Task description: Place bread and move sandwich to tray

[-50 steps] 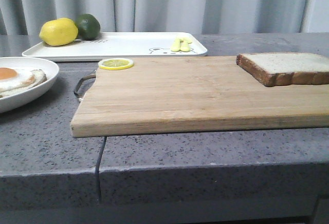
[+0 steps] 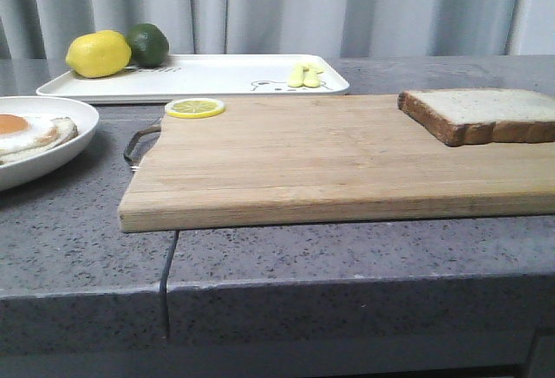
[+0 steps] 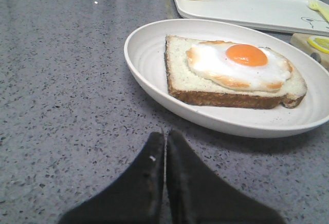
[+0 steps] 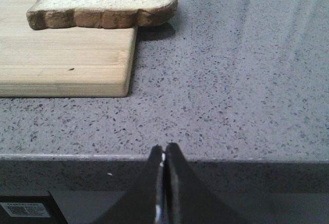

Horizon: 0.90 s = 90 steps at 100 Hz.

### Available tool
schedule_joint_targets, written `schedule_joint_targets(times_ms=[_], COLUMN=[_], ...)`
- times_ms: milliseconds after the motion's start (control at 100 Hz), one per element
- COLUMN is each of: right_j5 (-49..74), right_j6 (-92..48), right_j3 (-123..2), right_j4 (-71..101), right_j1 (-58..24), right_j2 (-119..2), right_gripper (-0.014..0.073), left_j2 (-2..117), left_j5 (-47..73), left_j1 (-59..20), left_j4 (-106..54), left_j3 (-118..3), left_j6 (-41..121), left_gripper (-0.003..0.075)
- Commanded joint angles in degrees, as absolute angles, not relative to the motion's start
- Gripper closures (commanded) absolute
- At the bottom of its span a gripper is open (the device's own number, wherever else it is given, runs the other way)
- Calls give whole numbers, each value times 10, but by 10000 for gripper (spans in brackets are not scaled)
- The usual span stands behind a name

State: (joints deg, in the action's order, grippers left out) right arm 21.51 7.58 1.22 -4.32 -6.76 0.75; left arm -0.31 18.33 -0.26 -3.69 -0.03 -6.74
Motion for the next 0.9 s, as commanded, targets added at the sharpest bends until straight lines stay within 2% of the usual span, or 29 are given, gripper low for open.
schedule_joint_targets(times_ms=[0,270,890], right_j5=[193,178,-55], right_j6=[71,71,71], right_j3=[17,17,16], right_j4=[-45,-44,-46], right_j1=[-64,-64,-64], right_j2=[17,17,17], right_gripper=[655,655,655], left_j2=[-20,-20,-20], left_j5=[126,33,-136], left_j1=[-7,-7,-6], left_j4=[-40,-40,-38], left_j3=[8,8,5], left_j6=[-71,-71,-71], left_gripper=[740,740,740])
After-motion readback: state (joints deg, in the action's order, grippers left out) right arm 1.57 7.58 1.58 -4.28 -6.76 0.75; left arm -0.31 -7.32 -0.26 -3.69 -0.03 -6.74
